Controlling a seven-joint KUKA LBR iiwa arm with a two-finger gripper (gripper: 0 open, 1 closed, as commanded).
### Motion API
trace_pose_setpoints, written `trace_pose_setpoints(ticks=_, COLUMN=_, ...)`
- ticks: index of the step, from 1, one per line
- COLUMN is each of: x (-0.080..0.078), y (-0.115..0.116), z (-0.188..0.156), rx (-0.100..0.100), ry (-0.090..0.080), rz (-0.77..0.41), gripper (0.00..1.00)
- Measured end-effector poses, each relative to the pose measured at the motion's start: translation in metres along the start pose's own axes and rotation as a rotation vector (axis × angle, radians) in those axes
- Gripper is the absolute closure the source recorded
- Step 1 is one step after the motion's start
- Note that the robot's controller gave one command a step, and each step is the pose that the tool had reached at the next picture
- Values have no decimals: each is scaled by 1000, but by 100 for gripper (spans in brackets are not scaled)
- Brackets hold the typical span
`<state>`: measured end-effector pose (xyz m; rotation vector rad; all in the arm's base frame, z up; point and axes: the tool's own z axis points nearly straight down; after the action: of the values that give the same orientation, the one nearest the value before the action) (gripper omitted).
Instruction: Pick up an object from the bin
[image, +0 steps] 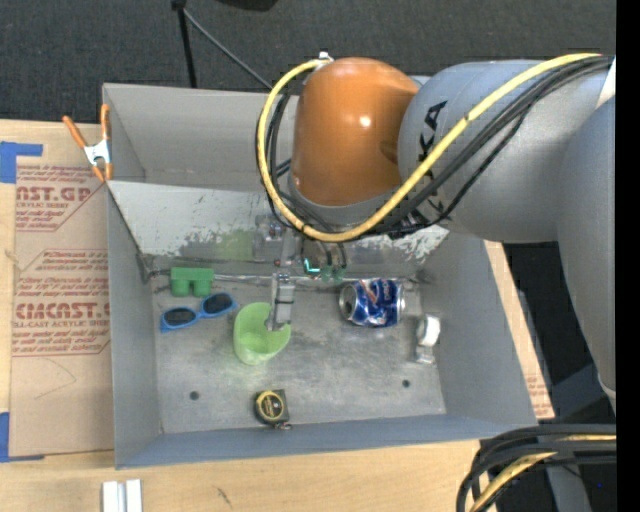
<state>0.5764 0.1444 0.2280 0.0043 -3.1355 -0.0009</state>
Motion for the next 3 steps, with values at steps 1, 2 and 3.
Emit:
trace_pose_setpoints(ticks=1, x=-15, y=12, z=97, rx=2, ry=-1, rz=-86, gripper=0)
trace_pose_setpoints(ticks=2, x=35, y=6, z=64, rx=1, ry=-7, rz=-210, gripper=0)
trace_pose_setpoints(ticks=3, x=2, y=-20, z=162, rx=2, ry=-2, rz=-265, gripper=0)
